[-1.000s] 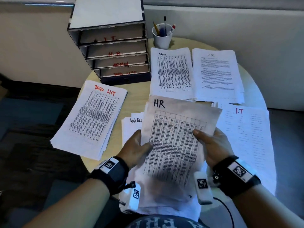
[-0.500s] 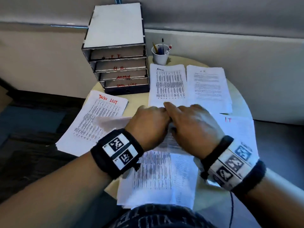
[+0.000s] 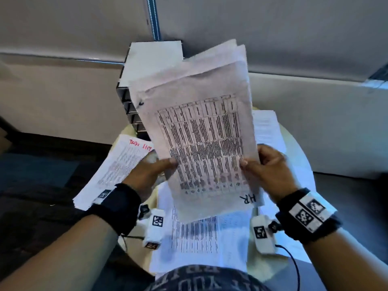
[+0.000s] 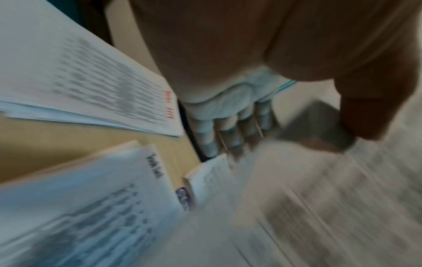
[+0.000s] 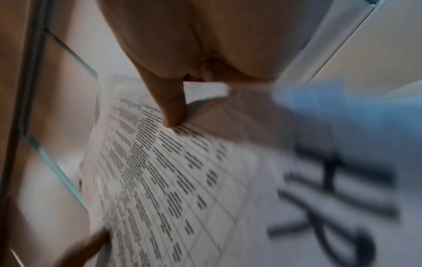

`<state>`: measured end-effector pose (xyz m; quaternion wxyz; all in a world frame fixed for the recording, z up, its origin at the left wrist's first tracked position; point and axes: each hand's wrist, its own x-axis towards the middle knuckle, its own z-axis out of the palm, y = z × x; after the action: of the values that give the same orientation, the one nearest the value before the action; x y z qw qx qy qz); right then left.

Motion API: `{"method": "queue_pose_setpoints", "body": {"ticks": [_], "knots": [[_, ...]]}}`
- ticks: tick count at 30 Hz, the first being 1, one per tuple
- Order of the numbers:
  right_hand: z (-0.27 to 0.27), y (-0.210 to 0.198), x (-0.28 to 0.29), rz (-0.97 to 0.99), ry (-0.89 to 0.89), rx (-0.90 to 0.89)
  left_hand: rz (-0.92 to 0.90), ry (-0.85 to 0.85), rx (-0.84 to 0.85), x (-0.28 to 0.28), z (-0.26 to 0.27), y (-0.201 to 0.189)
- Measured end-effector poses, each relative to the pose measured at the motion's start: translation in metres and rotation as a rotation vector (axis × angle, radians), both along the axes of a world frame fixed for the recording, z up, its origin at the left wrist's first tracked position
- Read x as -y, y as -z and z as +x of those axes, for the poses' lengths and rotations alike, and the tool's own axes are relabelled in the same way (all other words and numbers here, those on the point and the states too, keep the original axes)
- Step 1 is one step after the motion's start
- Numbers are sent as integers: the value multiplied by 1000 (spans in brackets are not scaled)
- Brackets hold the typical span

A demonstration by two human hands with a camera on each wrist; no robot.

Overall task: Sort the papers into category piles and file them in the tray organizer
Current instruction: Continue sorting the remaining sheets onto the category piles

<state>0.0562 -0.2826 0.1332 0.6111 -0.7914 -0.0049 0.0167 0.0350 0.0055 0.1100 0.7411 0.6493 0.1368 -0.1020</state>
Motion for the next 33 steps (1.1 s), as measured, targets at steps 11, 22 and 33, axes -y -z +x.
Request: {"method": "queue_pose_setpoints", "body": {"ticks": [11, 22, 33], "knots": [[-20, 8, -43, 273, 222, 84, 304, -57, 365, 20, -6, -11], [-15, 29, -46, 64, 229, -16, 202, -71, 159, 23, -6, 14], [-10, 40, -45, 138, 294, -166, 345, 26, 0, 6, 2, 66]]}}
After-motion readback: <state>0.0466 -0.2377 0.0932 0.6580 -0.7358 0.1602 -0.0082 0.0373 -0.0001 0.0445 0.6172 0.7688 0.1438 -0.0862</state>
